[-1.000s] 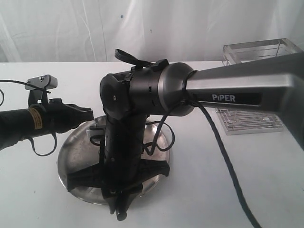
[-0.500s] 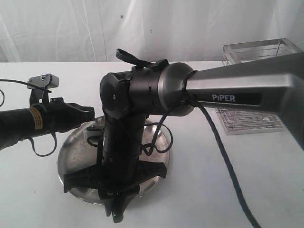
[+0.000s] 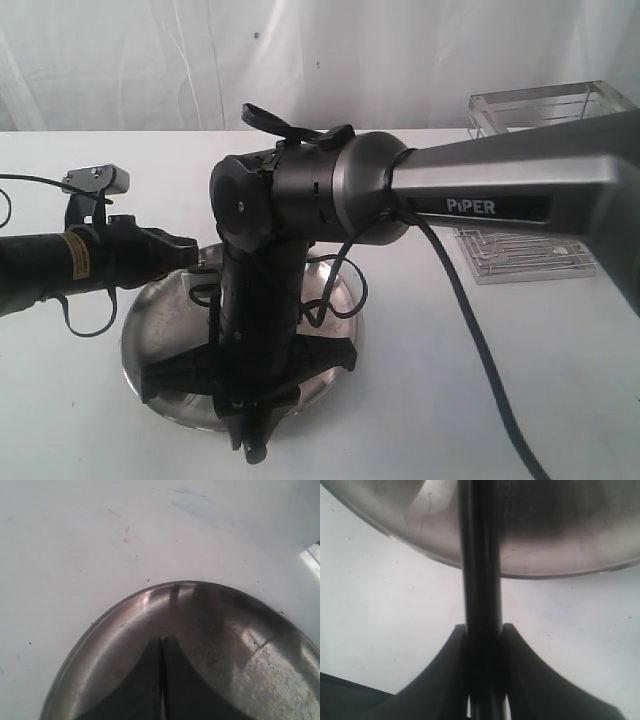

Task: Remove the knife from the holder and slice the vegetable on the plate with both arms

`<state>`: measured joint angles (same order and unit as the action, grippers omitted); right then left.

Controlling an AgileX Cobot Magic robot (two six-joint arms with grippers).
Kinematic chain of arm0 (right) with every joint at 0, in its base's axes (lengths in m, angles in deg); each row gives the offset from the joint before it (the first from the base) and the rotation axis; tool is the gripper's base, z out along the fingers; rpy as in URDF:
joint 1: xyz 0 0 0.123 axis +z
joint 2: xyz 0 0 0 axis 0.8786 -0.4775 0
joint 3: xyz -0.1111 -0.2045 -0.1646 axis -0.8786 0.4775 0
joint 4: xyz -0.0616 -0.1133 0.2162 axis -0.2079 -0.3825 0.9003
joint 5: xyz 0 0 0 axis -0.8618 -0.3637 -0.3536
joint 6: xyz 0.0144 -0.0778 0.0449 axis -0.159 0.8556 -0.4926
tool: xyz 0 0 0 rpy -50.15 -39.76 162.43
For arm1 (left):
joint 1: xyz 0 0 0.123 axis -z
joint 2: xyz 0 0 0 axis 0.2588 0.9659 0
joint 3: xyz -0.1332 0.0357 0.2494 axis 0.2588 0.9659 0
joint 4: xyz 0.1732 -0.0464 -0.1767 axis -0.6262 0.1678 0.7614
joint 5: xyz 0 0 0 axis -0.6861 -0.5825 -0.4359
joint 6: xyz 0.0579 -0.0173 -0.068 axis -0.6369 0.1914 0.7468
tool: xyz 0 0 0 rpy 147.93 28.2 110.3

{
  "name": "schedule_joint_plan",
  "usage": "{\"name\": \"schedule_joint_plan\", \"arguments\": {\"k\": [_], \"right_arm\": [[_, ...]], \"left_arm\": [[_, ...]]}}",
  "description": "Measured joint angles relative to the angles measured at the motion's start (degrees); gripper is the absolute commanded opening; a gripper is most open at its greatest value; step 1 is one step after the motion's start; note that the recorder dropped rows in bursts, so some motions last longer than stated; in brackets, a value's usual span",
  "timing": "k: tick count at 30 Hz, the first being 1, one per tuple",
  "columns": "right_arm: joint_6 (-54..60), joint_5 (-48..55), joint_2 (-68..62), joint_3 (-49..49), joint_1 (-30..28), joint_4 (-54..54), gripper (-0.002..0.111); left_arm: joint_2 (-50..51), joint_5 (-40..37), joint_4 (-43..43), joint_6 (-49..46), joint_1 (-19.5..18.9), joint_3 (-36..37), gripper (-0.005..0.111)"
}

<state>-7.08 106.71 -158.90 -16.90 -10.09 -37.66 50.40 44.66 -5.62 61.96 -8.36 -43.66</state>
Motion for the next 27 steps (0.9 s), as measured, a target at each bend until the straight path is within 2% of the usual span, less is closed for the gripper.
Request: {"name": "schedule_joint_plan", "arguments": {"k": [27], "right_arm": [[0.69,0.19,0.0,0.0,0.0,2.71,0.0]], "left_arm": [[0.0,1.84,-4.84,0.92,0.0,0.0,0.0]]}}
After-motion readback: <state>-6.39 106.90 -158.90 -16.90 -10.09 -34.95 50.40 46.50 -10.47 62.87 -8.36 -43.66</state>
